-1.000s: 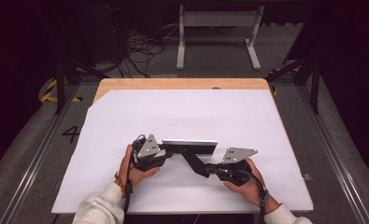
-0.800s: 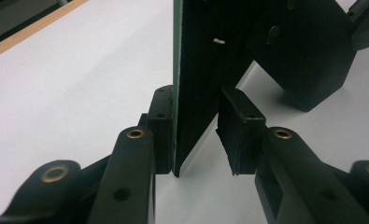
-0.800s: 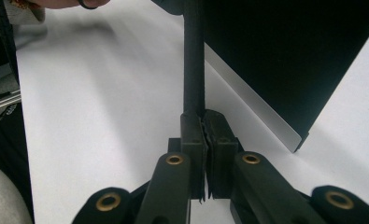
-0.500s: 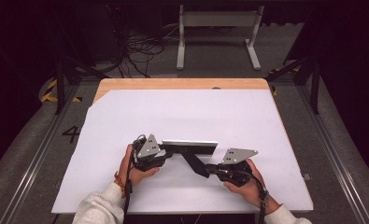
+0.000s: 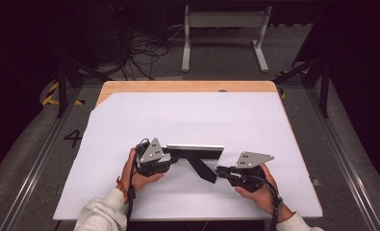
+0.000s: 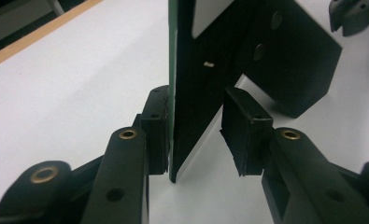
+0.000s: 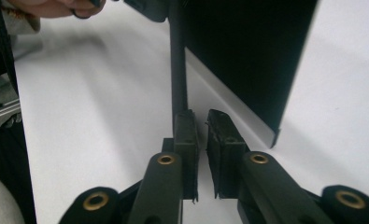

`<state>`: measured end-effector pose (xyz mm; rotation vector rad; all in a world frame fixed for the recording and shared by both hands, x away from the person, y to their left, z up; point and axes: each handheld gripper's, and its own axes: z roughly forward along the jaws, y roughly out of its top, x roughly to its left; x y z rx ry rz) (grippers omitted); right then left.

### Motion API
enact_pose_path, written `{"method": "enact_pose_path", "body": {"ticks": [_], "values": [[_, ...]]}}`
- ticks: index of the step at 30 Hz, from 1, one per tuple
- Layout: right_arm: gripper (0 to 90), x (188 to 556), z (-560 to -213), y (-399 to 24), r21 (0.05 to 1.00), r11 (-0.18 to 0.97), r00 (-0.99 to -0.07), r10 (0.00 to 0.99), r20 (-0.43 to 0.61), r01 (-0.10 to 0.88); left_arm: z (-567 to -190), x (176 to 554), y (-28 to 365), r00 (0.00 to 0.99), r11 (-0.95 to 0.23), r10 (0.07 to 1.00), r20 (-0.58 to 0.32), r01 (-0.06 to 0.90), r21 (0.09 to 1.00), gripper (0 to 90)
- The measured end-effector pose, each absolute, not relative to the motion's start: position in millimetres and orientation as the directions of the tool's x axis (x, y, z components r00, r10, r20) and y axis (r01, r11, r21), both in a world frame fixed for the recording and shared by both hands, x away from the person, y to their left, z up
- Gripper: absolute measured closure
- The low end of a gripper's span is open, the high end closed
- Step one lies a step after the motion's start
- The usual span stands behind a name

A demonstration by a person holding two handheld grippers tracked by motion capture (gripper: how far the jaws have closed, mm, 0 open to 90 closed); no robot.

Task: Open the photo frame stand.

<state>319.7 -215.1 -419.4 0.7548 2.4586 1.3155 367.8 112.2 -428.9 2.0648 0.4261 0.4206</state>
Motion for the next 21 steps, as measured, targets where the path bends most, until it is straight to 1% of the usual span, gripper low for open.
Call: {"method": "enact_pose_path", "body": {"ticks": [1, 5, 9, 15, 16, 21], "values": [[86.9, 319, -416, -217, 0.837, 0.448, -0.826, 0.564, 0.008, 0.314, -427, 367, 113, 0.879, -0.482, 0.459, 0.128, 0.126, 0.867, 62.9], [90.0, 317, -410, -220, 0.862, 0.421, -0.81, 0.587, -0.022, 0.281, -422, 364, 118, 0.881, -0.462, 0.457, 0.124, 0.116, 0.879, 63.0], [90.0, 314, -406, -218, 0.875, 0.413, -0.802, 0.596, -0.049, 0.254, -417, 364, 124, 0.878, -0.44, 0.464, 0.117, 0.114, 0.891, 61.6], [90.0, 314, -403, -210, 0.878, 0.419, -0.795, 0.602, -0.079, 0.23, -413, 363, 127, 0.87, -0.411, 0.48, 0.113, 0.109, 0.905, 61.9], [90.0, 315, -403, -209, 0.879, 0.417, -0.795, 0.602, -0.078, 0.23, -412, 363, 128, 0.868, -0.382, 0.487, 0.096, 0.113, 0.917, 62.1], [90.0, 316, -403, -206, 0.878, 0.421, -0.788, 0.609, -0.089, 0.226, -410, 360, 126, 0.875, -0.378, 0.473, 0.102, 0.097, 0.921, 62.3]]}}
